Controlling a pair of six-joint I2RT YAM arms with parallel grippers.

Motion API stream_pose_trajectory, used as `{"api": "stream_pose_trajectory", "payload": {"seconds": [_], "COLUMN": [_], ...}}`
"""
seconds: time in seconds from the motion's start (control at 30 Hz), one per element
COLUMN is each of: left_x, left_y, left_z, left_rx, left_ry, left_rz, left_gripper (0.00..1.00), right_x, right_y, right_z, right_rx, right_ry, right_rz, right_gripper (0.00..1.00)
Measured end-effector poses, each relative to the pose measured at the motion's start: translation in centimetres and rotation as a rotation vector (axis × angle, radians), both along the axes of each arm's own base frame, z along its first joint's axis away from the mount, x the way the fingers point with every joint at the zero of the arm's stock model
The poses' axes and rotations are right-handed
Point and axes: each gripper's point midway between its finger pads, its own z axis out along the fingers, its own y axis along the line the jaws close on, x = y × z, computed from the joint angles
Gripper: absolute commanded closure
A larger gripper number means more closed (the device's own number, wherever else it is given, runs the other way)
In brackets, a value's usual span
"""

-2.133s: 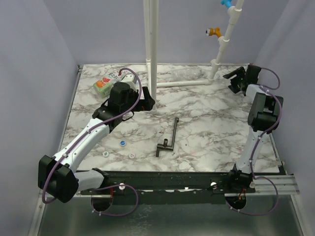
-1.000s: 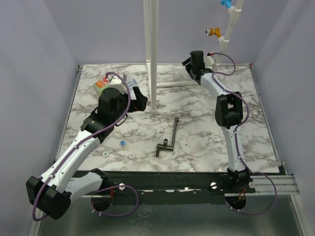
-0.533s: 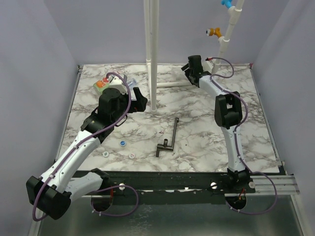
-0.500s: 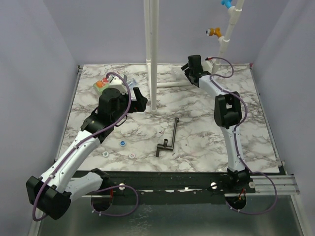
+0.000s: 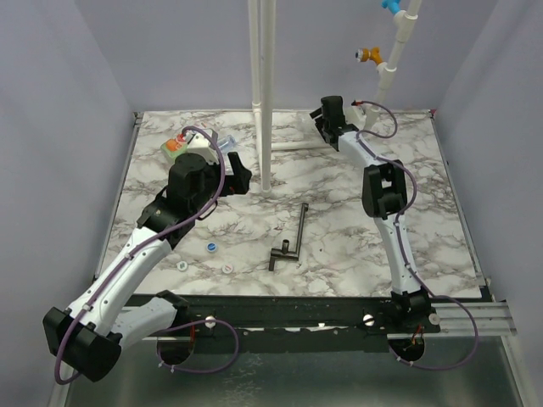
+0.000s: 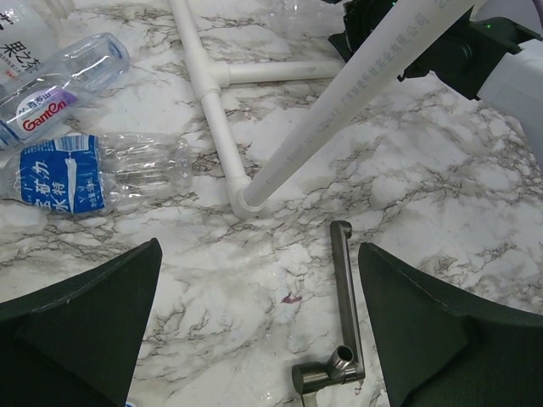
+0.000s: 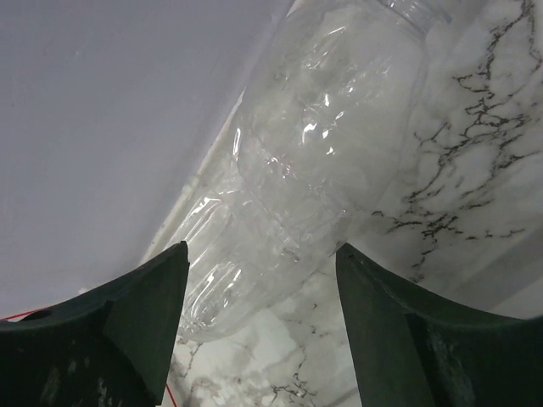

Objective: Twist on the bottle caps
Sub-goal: Pick up the plastic bottle at the center of the board.

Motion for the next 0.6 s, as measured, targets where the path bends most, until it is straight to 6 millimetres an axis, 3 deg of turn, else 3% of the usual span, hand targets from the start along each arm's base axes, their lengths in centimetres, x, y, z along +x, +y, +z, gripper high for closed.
{"api": "stream_pose_trajectory", "payload": {"seconds": [0.13, 0.37, 0.6], "left_x": [-0.1, -0.4, -0.6], "left_y": [0.2, 0.6, 0.9], "left_z": [-0.1, -0.2, -0.1], "left_rx": [0.006, 0.021, 0.023], "left_ry": [0.002, 0.007, 0.006], "left_rz": [0.002, 0.007, 0.014], "left_gripper": [0.01, 0.01, 0.01], "right_x": [0.9, 2.0, 2.5], "right_y": [0.1, 0.0, 0.2], "right_z": [0.0, -0.6, -0.8], "right_rx": [0.029, 0.105, 0.160], "right_ry": [-0.035, -0.098, -0.160], "right_rz": [-0.014, -0.051, -0.059], "right_gripper": [0.29, 0.48, 0.89]}}
